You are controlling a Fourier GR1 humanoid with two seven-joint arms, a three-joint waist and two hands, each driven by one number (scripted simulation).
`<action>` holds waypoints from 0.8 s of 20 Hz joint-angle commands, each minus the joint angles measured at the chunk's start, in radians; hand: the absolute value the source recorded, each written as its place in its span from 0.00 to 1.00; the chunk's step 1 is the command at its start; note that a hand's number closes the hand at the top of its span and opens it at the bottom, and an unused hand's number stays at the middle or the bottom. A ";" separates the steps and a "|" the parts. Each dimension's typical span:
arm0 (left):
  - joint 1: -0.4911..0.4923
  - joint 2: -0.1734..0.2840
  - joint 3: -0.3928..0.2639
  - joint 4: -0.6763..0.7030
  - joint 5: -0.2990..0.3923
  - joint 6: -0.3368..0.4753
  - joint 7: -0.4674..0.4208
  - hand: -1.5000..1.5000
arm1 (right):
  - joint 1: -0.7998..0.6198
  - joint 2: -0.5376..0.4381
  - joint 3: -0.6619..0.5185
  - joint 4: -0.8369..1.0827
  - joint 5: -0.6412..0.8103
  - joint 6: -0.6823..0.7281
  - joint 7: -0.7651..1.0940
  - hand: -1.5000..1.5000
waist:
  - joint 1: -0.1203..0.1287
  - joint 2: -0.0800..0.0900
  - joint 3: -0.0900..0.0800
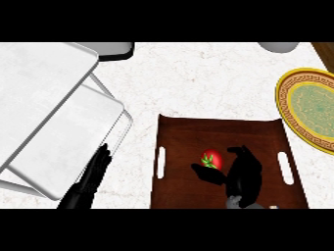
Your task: Pick the tomato from the tray and place it in the plate
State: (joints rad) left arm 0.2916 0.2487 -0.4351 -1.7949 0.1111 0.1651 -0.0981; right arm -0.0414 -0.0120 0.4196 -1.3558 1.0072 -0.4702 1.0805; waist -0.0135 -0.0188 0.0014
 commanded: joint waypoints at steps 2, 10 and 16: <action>-0.155 0.092 0.276 0.139 0.055 0.014 0.047 0.50 | -0.010 0.009 0.005 0.014 0.003 0.032 0.015 1.00 | -0.008 0.030 -0.003; -0.042 0.075 0.174 0.067 0.012 0.080 0.013 0.50 | 0.095 -0.316 -0.090 -0.068 -0.019 0.028 -0.242 1.00 | -0.042 0.020 0.001; 0.032 0.069 0.132 0.029 -0.012 0.121 0.002 0.50 | 0.159 -0.573 -0.227 -0.090 -0.175 0.012 -0.483 1.00 | -0.078 0.014 0.006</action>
State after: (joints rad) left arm 0.3407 0.2689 -0.4350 -1.8181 0.1012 0.2456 -0.1083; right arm 0.0737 -0.4293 0.2707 -1.4279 0.9255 -0.4578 0.7397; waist -0.0727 -0.0147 0.0113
